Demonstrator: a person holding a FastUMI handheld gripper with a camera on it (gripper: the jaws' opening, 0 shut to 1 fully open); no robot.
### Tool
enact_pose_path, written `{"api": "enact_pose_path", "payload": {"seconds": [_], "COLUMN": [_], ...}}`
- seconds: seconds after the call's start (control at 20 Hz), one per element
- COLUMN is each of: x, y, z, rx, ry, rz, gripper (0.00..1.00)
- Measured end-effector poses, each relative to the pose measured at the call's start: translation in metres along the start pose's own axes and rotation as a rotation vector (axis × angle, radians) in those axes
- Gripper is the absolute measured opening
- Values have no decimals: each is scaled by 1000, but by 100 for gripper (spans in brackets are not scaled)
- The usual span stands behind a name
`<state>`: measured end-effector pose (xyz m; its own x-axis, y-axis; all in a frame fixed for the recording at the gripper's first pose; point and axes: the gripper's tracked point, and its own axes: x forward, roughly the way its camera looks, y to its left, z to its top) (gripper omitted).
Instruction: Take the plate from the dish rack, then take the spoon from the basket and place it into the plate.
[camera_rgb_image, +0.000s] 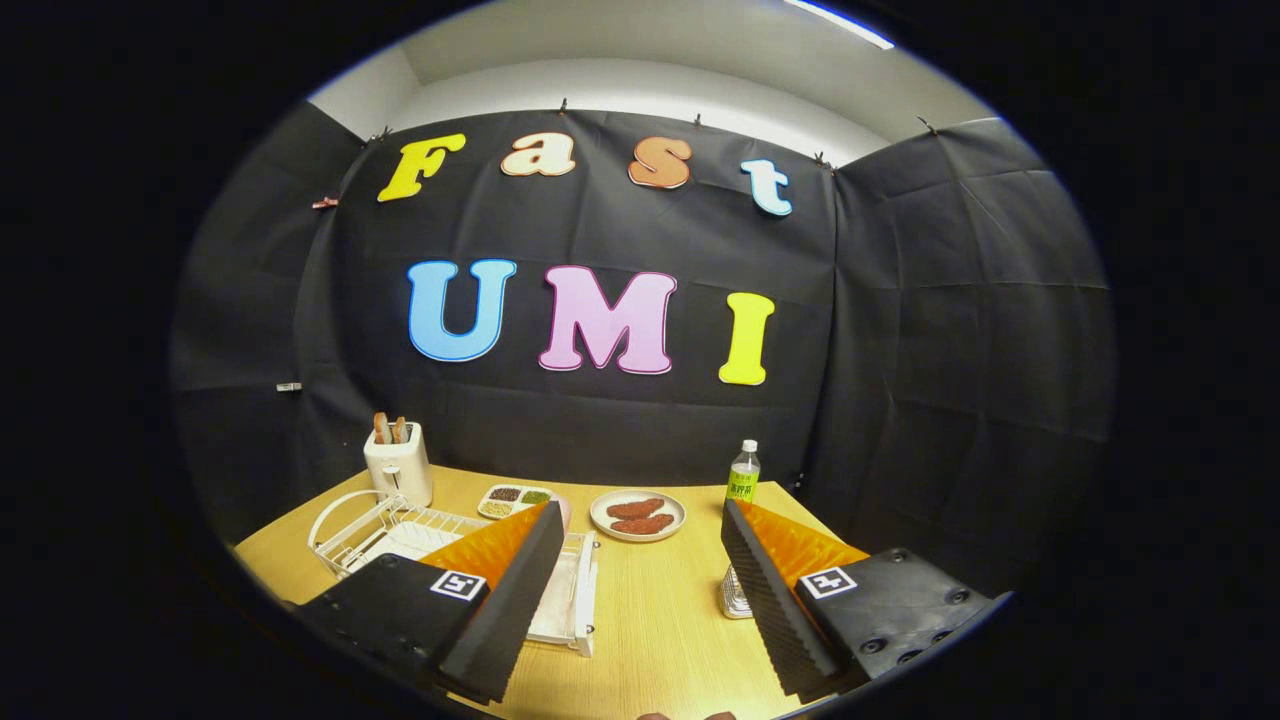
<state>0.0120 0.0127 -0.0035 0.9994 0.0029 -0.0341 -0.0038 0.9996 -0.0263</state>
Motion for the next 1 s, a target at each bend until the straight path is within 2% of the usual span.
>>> {"api": "enact_pose_path", "payload": {"seconds": [0.35,0.6,0.8,1.0], "x": [12,30,56,98], "y": [11,24,48,72], "z": [-1,-2,0,-26], "rx": [15,-22,-56,-89], "ry": [29,68,81,182], "rz": [14,40,78,91], "gripper": [98,98,98,98]}}
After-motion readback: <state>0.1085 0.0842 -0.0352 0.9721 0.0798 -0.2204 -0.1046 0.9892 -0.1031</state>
